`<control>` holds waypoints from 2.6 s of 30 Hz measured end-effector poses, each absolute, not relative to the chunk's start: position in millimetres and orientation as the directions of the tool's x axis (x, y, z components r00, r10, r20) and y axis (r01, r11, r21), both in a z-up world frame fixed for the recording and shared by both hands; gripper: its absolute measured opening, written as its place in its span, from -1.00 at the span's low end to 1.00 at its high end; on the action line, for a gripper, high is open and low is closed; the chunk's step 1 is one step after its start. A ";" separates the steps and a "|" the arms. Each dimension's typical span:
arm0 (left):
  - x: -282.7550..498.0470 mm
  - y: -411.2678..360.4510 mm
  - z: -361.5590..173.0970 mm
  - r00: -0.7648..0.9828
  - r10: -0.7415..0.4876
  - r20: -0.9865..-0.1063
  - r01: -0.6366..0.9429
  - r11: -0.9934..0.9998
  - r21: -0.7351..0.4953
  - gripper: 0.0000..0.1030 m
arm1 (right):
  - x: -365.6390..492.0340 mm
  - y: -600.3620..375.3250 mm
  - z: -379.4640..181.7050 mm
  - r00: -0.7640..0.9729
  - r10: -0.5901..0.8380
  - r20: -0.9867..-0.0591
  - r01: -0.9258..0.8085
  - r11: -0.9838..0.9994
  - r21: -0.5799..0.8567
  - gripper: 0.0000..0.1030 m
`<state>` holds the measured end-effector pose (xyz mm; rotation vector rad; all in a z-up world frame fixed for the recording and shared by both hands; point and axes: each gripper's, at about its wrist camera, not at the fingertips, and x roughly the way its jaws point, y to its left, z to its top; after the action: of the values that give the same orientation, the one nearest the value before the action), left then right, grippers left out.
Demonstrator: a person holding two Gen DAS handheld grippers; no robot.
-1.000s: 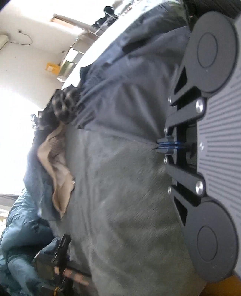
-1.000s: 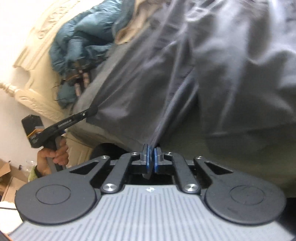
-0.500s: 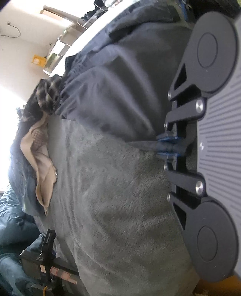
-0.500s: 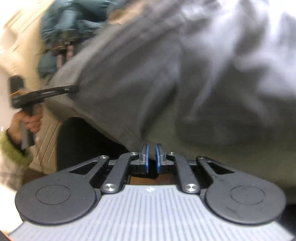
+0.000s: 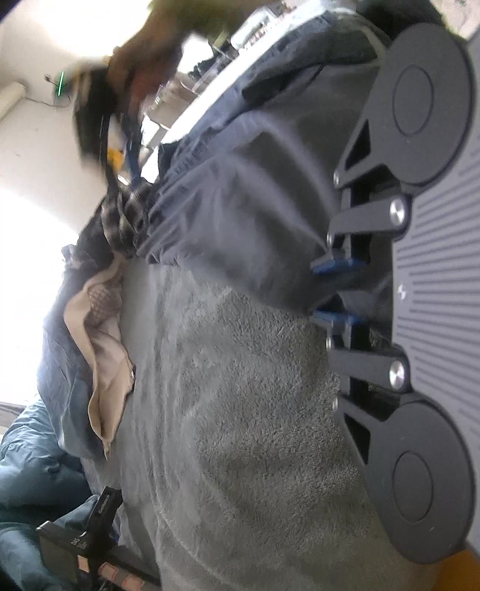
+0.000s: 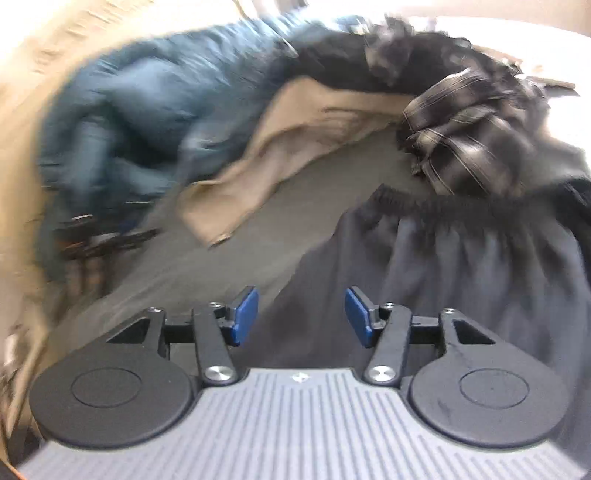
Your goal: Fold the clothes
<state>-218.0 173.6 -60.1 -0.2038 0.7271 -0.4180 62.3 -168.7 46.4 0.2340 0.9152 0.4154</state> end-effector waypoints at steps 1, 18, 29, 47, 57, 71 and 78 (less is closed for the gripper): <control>-219.5 176.6 -62.1 0.669 -0.452 -0.590 0.305 0.891 -0.337 -0.83 | 87.8 -157.1 40.0 0.526 0.413 -0.743 -0.218 0.910 0.352 0.03; -246.9 188.5 -75.2 0.687 -0.573 -0.447 0.458 0.819 -0.346 -0.96 | 196.7 -114.3 -29.4 0.410 0.109 -0.905 -0.012 0.993 0.114 -0.57; -248.4 198.7 -78.6 0.712 -0.565 -0.416 0.394 0.813 -0.429 -0.98 | 167.3 -125.4 7.8 0.617 0.224 -0.754 -0.121 0.974 0.190 -0.97; -229.7 224.7 -81.2 0.728 -0.496 -0.474 0.263 0.840 -0.474 -0.93 | 221.5 -90.6 -42.4 0.567 0.335 -0.753 -0.154 0.941 0.302 -0.71; -235.9 237.0 -60.0 0.764 -0.387 -0.516 0.119 0.871 -0.476 -0.67 | 144.7 -195.9 65.9 0.625 0.442 -0.644 -0.180 0.884 0.432 -0.12; -237.6 115.3 15.6 0.735 -0.493 -0.466 0.391 0.869 -0.303 -0.19 | -139.5 -422.4 69.1 0.691 0.303 -0.656 -0.034 0.921 0.389 -0.05; -241.3 -18.2 1.1 0.483 -0.687 -0.542 0.635 0.701 -0.323 -0.20 | -233.3 -473.9 -12.0 0.646 0.307 -0.699 0.102 0.873 0.478 -0.05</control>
<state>-241.3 -18.2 1.1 -0.0822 0.6981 -0.8067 -233.3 -473.9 -12.0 0.5128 0.8702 0.1229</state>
